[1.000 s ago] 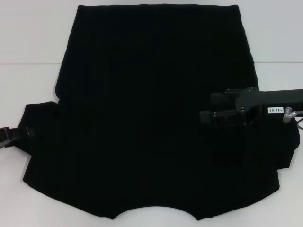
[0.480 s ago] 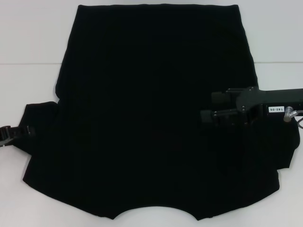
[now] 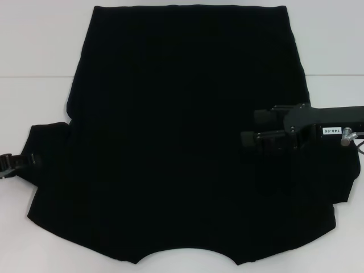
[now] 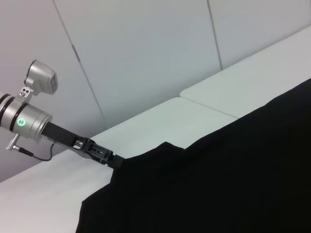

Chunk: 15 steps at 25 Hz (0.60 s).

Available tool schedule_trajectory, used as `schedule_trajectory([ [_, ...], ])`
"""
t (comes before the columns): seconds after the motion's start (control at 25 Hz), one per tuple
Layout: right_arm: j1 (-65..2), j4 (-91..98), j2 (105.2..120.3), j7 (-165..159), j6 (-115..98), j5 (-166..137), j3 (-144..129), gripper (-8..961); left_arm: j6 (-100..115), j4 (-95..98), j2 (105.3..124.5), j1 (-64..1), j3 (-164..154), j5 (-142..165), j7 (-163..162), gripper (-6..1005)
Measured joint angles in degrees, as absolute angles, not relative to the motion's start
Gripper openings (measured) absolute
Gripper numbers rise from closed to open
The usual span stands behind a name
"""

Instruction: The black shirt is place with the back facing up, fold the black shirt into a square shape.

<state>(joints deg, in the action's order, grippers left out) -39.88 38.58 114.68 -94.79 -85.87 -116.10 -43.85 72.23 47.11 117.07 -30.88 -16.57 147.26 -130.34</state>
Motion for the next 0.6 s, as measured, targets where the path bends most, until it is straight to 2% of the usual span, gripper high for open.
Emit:
schedule_trajectory([
  [0.6,-39.9,38.6,114.68,-94.8,-85.8,-116.1,-43.6,898,72.6,46.6,117.07,-31.4,-18.2,147.3,-130.3,780],
])
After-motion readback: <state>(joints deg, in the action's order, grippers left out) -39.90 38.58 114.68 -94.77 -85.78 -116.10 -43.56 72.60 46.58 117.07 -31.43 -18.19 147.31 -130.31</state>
